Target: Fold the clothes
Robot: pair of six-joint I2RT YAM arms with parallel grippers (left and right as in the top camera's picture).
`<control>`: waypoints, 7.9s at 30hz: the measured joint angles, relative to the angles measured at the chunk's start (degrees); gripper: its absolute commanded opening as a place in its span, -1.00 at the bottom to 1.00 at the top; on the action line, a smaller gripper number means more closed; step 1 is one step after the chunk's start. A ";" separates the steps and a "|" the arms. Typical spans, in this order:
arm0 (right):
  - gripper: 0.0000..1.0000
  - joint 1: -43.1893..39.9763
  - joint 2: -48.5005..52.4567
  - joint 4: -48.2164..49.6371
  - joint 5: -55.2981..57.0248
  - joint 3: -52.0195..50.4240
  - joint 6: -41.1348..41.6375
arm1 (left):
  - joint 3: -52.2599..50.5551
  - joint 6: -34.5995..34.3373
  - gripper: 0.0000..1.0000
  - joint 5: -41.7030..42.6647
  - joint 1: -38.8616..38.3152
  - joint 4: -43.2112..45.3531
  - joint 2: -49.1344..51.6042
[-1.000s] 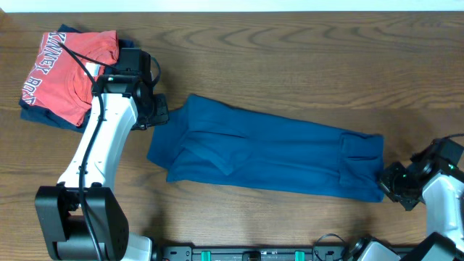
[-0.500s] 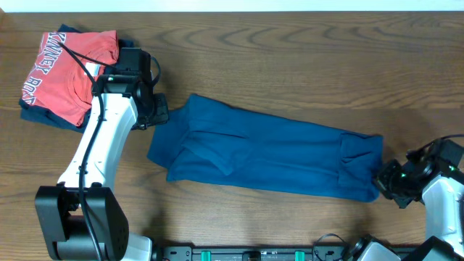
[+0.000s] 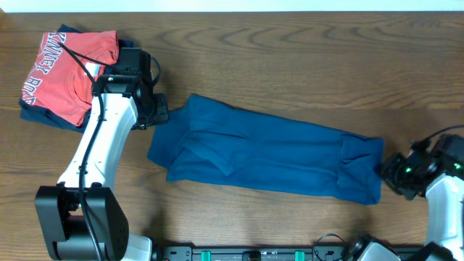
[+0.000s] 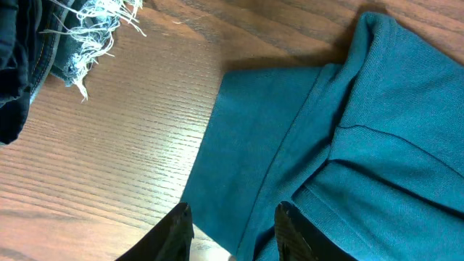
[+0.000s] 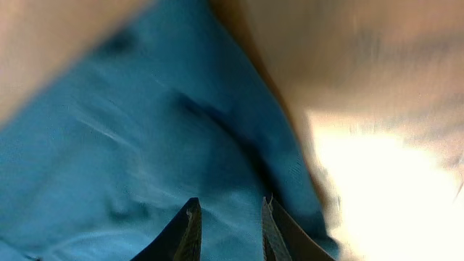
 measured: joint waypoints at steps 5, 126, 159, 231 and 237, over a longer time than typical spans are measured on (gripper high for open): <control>0.32 0.00 -2.12 0.74 -0.98 2.67 -1.27 | 0.00 0.00 -0.21 -0.02 0.00 0.09 0.00; 0.38 6.80 -2.93 -4.90 10.16 -5.99 13.33 | 0.00 0.00 -0.21 0.00 0.00 -0.26 0.00; 0.04 4.98 -16.48 7.74 -6.97 -7.37 8.92 | 0.00 0.00 -0.21 0.15 0.00 -0.24 0.00; 0.27 -1.99 26.82 11.41 -5.46 8.83 -11.98 | 0.00 7.13 0.29 19.93 -2.27 -1.64 -10.93; 0.06 -2.05 28.68 12.50 -10.88 8.94 -15.72 | 0.00 7.15 0.30 19.93 -2.27 -1.79 -10.84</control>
